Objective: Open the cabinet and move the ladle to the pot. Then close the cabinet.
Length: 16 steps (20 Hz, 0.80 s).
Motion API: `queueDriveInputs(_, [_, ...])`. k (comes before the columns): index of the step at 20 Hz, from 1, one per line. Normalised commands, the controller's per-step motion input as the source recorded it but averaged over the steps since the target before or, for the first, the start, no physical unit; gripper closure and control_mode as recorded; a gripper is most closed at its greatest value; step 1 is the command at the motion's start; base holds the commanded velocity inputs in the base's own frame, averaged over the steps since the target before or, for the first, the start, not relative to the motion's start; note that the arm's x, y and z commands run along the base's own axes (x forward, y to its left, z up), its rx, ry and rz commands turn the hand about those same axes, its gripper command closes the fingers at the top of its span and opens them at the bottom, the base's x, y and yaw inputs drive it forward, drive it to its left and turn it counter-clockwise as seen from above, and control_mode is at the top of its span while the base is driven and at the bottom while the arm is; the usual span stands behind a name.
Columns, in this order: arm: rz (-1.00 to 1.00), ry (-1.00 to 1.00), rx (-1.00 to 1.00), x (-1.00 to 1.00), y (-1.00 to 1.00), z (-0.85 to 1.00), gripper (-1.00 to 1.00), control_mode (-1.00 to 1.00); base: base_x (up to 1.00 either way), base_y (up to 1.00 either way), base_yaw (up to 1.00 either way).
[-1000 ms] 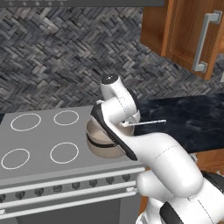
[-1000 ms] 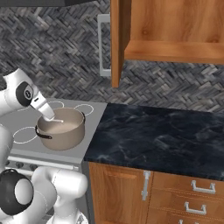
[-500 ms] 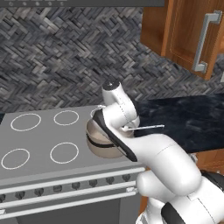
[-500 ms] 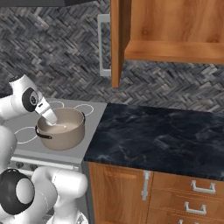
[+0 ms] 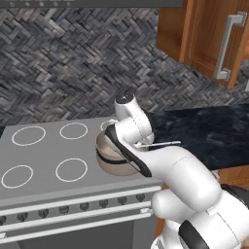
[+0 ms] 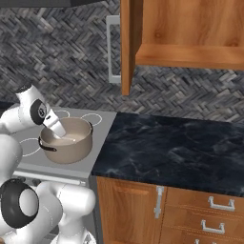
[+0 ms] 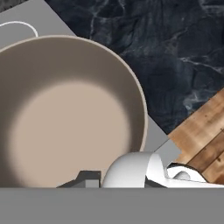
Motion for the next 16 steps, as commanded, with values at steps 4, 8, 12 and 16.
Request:
queueDriveInputs(4, [0.0,0.01,0.01,0.19,0.0,-0.12,1.0,-1.0,0.0,0.0,0.0])
queueDriveInputs(8, [0.0,0.02,0.02,0.17,0.0,-0.11,1.0,-1.0,0.0,0.0,0.0])
queueDriveInputs(12, [0.0,0.01,0.02,0.06,0.0,-0.11,1.0,-1.0,0.0,0.0,0.0])
queueDriveInputs(16, [0.0,0.02,0.0,0.0,0.0,-0.21,-1.0,-1.0,0.0,0.0,0.0])
